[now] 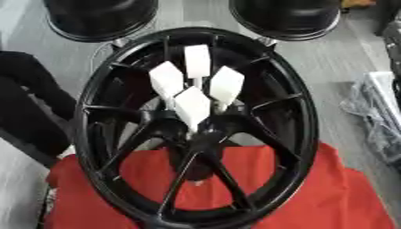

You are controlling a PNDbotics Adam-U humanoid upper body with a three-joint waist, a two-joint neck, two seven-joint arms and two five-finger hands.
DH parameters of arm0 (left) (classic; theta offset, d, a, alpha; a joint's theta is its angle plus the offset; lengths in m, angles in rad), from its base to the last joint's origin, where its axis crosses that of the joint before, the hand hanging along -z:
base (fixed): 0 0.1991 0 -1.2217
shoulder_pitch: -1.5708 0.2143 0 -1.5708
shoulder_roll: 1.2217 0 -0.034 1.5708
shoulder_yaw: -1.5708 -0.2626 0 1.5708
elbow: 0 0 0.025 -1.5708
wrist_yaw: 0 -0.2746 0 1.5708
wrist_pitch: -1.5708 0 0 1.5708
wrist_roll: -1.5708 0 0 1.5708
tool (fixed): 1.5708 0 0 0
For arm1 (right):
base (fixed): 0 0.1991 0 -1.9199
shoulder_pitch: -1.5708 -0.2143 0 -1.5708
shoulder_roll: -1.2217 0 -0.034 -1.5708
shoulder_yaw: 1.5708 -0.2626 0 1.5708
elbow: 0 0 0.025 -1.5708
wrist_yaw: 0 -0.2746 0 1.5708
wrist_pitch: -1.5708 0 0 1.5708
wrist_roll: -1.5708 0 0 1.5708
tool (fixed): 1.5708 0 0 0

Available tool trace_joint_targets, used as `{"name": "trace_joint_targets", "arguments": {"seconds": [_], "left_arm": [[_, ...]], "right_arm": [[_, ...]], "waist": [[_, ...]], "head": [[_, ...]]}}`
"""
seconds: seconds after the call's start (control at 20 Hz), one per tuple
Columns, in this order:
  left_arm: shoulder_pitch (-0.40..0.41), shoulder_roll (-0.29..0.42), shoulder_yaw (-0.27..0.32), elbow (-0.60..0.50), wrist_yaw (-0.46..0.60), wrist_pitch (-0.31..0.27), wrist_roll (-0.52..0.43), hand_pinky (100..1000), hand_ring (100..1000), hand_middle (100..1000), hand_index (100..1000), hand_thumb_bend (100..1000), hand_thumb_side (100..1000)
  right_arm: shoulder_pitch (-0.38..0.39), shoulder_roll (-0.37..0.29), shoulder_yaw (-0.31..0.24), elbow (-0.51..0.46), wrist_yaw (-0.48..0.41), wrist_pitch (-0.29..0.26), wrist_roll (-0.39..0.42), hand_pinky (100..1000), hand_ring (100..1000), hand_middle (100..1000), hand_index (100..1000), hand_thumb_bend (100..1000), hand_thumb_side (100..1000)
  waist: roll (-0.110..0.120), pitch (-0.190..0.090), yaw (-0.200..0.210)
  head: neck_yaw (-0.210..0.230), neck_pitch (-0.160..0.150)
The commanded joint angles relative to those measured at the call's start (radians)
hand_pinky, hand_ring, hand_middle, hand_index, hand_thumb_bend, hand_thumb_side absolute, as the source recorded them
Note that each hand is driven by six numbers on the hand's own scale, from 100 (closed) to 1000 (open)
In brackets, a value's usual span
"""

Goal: Pull the pin out of the wheel hub.

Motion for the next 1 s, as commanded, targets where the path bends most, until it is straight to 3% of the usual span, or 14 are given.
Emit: {"name": "trace_joint_targets", "arguments": {"seconds": [0.05,0.45,0.65,1.0], "left_arm": [[0.000,0.038,0.004,-0.007,-0.009,0.001,0.000,643,797,713,744,356,660],[0.015,0.054,0.003,-0.003,-0.010,0.003,0.000,642,797,713,744,354,663],[0.020,0.063,0.001,0.000,-0.011,0.004,-0.001,642,798,713,744,353,666],[0.028,0.074,-0.003,0.003,-0.011,0.007,-0.004,642,799,713,743,351,668]], "right_arm": [[-0.075,-0.091,0.072,-0.016,-0.002,-0.008,0.075,852,858,884,890,334,297],[-0.270,-0.163,0.253,-0.104,0.005,0.002,0.226,833,821,842,874,391,258],[-0.339,-0.194,0.360,-0.144,0.057,0.001,0.285,832,814,830,868,453,277],[-0.448,-0.155,0.514,-0.135,0.137,0.017,0.426,834,817,834,868,481,317]], "waist": [[-0.002,-0.029,-0.004],[-0.011,-0.035,-0.014],[-0.020,-0.039,-0.019],[-0.027,-0.045,-0.028]], "head": [[0.002,0.012],[0.002,0.024],[0.005,0.032],[0.007,0.037]]}}
